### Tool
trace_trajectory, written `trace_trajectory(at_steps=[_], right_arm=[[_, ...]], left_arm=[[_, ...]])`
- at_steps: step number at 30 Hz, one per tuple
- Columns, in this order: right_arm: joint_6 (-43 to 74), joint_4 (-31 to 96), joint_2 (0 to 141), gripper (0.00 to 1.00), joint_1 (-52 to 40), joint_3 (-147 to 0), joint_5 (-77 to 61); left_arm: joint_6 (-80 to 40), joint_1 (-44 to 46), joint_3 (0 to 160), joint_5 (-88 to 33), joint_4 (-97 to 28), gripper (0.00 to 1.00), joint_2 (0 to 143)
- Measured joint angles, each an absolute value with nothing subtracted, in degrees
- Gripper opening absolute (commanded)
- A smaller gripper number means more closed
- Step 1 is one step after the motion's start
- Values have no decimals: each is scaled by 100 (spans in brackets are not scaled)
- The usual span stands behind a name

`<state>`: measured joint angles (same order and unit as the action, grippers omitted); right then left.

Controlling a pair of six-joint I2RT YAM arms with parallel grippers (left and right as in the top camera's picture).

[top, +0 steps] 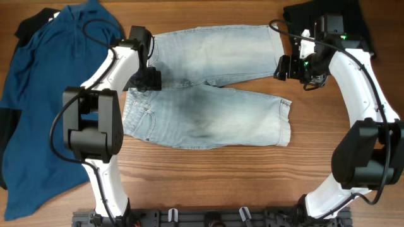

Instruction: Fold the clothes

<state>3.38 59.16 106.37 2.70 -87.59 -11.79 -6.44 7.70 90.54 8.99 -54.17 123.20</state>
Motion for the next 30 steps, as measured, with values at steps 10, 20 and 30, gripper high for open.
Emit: trace_trajectory(at_steps=[10, 20, 30], right_arm=[[602, 6479, 10637, 82, 266, -8746, -1155], [729, 5380, 10628, 79, -405, -7599, -779], [1323, 3365, 10602, 52, -556, -6165, -97]], left_arm=[[-1052, 519, 9164, 1232, -6169, 96, 12315], [-1190, 486, 9876, 755, -6726, 100, 11238], [-1194, 486, 9918, 740, -6558, 100, 10698]])
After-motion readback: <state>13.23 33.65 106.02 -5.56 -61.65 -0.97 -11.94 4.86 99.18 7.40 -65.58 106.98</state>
